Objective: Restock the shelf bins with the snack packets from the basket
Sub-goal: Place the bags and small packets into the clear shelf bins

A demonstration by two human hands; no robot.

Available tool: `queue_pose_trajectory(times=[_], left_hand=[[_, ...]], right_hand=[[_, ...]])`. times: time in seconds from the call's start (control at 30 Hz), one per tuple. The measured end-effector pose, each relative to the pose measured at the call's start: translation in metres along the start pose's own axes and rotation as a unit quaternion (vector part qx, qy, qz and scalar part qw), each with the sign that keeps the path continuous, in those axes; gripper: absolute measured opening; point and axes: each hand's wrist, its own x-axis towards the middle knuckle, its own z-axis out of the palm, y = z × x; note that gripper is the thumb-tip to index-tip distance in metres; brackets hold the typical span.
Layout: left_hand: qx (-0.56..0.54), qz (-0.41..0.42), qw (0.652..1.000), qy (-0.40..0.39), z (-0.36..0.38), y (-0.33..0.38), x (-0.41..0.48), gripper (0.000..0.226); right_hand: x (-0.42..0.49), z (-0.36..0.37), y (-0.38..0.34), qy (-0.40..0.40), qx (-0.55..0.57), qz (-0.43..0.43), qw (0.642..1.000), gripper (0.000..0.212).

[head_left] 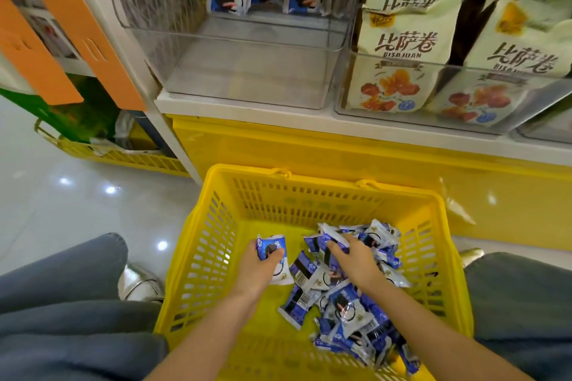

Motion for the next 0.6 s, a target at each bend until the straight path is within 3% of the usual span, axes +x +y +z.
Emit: queue_pose_trajectory(times=[0.1,0.23,0.37,0.5,0.6], left_hand=[[0.020,0.025,0.999,0.012,0.003,0.004,-0.007,0.019],[-0.019,0.052,0.998,-0.003,-0.003,0.015,-0.021,0.020],[-0.089,0.068,0.994,-0.015,-0.022,0.030,-0.032,0.028],[-0.139,0.087,0.978,-0.125,-0.048,0.057,-0.048,0.059],[-0.157,0.115,0.967,-0.163,-0.063,0.075,-0.062,0.071]], right_hand=[[-0.017,0.004,-0.031,0.006,0.085,-0.039,0.996,0.014],[-0.040,0.010,-0.074,-0.029,0.153,-0.081,0.984,0.037],[-0.065,0.001,-0.105,-0.099,0.127,-0.134,0.978,0.047],[-0.088,-0.019,-0.130,-0.129,0.204,-0.181,0.953,0.032],[-0.094,-0.032,-0.144,-0.093,0.211,-0.213,0.950,0.034]])
